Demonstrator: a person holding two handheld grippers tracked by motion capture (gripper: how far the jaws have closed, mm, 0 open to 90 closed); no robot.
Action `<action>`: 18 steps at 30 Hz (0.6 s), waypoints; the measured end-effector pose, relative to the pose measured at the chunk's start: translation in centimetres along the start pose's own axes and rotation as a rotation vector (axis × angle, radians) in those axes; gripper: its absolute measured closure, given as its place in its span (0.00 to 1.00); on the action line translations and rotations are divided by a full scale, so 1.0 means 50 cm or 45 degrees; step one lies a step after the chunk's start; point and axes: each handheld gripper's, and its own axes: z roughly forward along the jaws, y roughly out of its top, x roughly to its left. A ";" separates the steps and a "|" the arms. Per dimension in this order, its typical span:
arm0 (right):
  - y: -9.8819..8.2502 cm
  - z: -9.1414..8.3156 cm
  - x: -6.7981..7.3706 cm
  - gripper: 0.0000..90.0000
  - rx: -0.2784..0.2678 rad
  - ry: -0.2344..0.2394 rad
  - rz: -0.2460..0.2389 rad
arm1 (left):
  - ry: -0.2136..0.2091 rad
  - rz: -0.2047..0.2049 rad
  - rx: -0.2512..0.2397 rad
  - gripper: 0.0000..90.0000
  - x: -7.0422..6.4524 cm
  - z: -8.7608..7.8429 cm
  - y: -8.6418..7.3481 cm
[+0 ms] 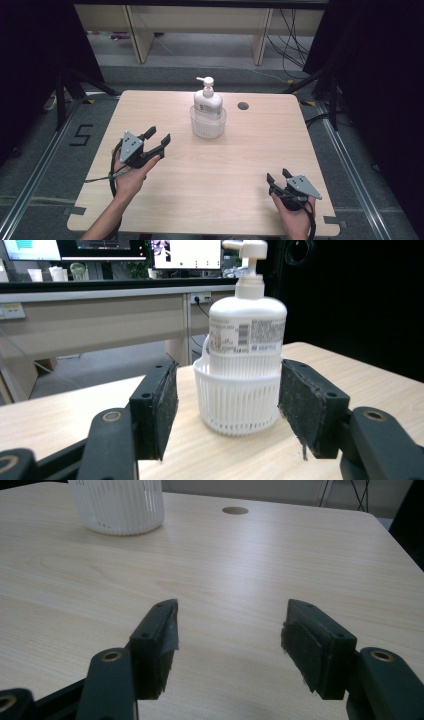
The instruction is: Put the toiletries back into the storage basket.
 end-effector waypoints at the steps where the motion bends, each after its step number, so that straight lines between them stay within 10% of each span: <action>1: -0.001 -0.001 0.006 0.44 0.016 0.005 0.051 | 0.005 -0.001 0.005 0.44 0.001 -0.006 -0.005; 18: 0.000 0.001 0.002 0.44 0.003 0.007 0.013 | 0.058 -0.017 0.082 0.44 0.016 -0.076 -0.114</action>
